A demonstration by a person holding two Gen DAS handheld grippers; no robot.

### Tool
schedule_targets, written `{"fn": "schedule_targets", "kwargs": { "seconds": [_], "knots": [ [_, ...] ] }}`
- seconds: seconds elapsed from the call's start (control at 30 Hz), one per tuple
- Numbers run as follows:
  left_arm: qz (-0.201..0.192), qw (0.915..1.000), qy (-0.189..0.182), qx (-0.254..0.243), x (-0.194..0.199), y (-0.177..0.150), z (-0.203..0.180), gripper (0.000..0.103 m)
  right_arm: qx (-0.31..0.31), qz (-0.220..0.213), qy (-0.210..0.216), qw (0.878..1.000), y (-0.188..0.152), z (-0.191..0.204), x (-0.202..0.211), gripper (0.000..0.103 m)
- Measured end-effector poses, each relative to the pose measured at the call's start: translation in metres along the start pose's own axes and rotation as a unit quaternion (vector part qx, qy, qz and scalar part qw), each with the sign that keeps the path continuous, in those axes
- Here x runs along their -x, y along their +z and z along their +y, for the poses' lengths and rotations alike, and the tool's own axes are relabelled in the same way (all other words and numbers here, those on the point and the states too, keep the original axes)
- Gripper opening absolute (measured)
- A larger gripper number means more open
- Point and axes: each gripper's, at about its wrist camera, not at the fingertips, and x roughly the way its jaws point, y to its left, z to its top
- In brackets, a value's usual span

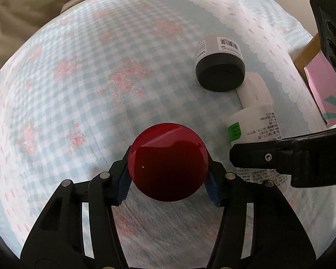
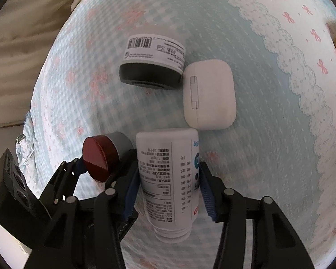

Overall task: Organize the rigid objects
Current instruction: 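Grasp the red-lidded jar with the left tool while the right tool grasps the white pill bottle, then carry the red jar and pill bottle to the cardboard box and release them inside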

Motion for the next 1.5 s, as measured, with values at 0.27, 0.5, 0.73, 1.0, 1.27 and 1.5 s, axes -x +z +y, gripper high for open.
{"fn": "schedule_targets", "kwargs": {
  "seconds": [0.27, 0.5, 0.73, 1.0, 1.27, 1.5],
  "knots": [
    [-0.01, 0.9999, 0.008, 0.005, 0.015, -0.006, 0.003, 0.051, 0.001, -0.012, 0.016, 1.0, -0.004, -0.003, 0.008, 0.046],
    [-0.028, 0.9992, 0.013, 0.026, 0.041, -0.015, 0.007, 0.051, 0.016, -0.036, 0.023, 0.999, -0.015, -0.005, 0.026, 0.046],
    [-0.045, 0.9978, 0.02, 0.045, 0.083, -0.025, 0.008, 0.051, 0.026, -0.06, 0.035, 0.997, -0.031, -0.005, 0.051, 0.046],
    [-0.072, 0.996, 0.03, 0.042, 0.178, -0.029, -0.017, 0.051, 0.043, -0.094, 0.056, 0.993, -0.063, 0.003, 0.121, 0.046],
    [-0.089, 0.9952, 0.016, 0.038, 0.26, -0.013, -0.059, 0.051, 0.058, -0.111, 0.077, 0.989, -0.093, 0.0, 0.219, 0.046],
    [-0.101, 0.9947, 0.001, 0.021, 0.302, 0.018, -0.121, 0.051, 0.055, -0.146, 0.073, 0.985, -0.1, -0.041, 0.302, 0.046]
  ]
}}
